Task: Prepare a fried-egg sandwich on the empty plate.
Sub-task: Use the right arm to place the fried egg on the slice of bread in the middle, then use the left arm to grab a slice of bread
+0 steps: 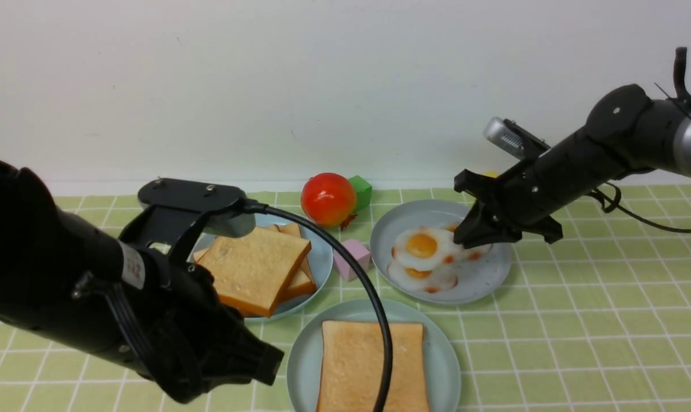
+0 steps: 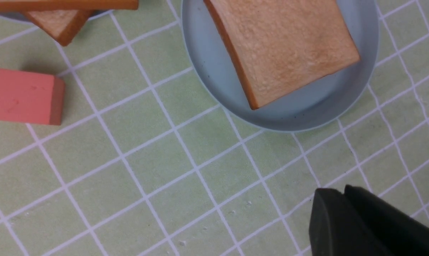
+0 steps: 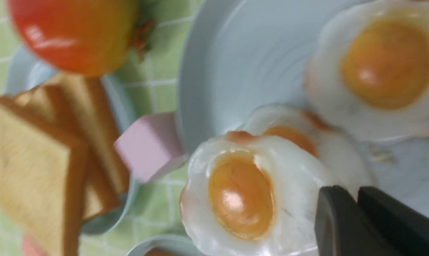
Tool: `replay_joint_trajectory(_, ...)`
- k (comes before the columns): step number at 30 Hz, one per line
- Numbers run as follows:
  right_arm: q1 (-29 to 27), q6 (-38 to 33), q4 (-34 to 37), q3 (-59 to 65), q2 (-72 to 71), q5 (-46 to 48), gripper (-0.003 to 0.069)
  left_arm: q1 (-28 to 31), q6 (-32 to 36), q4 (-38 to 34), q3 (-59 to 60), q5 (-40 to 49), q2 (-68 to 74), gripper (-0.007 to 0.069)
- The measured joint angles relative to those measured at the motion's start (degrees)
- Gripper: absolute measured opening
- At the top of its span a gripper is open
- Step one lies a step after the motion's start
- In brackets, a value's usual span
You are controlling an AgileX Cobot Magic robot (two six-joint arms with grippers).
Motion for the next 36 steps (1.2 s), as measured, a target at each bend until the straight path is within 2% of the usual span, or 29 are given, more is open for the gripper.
replay_joint_trajectory(7, 1.5, -5.5, 1.7, 4.5, -4.4, 2.2, 0.0072, 0.0, -0.7, 1.9, 0.0, 0.1, -0.1, 0.0050)
replay_joint_trajectory(13, 7.7, -13.7, 6.3, 16.4, -9.9, 0.2, 0.0072, 0.0, -6.7, 8.3, 0.0, 0.1, -0.9, 0.0057)
replay_joint_trajectory(21, 12.2, -15.2, 7.2, 21.9, -9.0, -4.7, 0.0083, 0.0, -7.6, 8.4, 0.0, 0.0, -1.3, 0.0068)
replay_joint_trajectory(24, 12.5, -15.2, 6.9, 21.8, -9.3, -4.9, 0.0136, 0.0, -8.5, 8.4, 0.0, -0.3, -1.3, 0.0074)
replay_joint_trajectory(29, 11.3, -15.2, -0.7, 18.7, -15.8, -2.0, 0.0379, 0.1, -12.5, 11.4, 0.0, -3.0, -1.3, 0.0089)
replay_joint_trajectory(30, 11.2, -15.2, -1.5, 18.3, -16.2, -1.7, 0.0388, 0.2, -12.8, 11.7, 0.0, -3.2, -1.3, 0.0090)
replay_joint_trajectory(31, 10.9, -14.8, -4.2, 16.7, -19.4, -0.5, 0.0449, 1.1, -13.7, 12.4, 0.0, -4.7, -1.3, 0.0091)
replay_joint_trajectory(32, 10.9, -14.0, -6.2, 15.4, -21.7, 0.3, 0.0481, 2.8, -14.2, 12.0, -0.1, -5.6, -1.2, 0.0092)
replay_joint_trajectory(34, 10.9, -12.9, -8.3, 14.0, -25.1, 1.4, 0.0510, 5.4, -14.4, 11.6, -0.7, -6.0, -0.5, 0.0092)
replay_joint_trajectory(36, 11.1, -10.7, -11.0, 13.1, -30.1, 3.0, 0.0540, 12.4, -12.7, 8.7, -3.1, -5.6, 2.1, 0.0092)
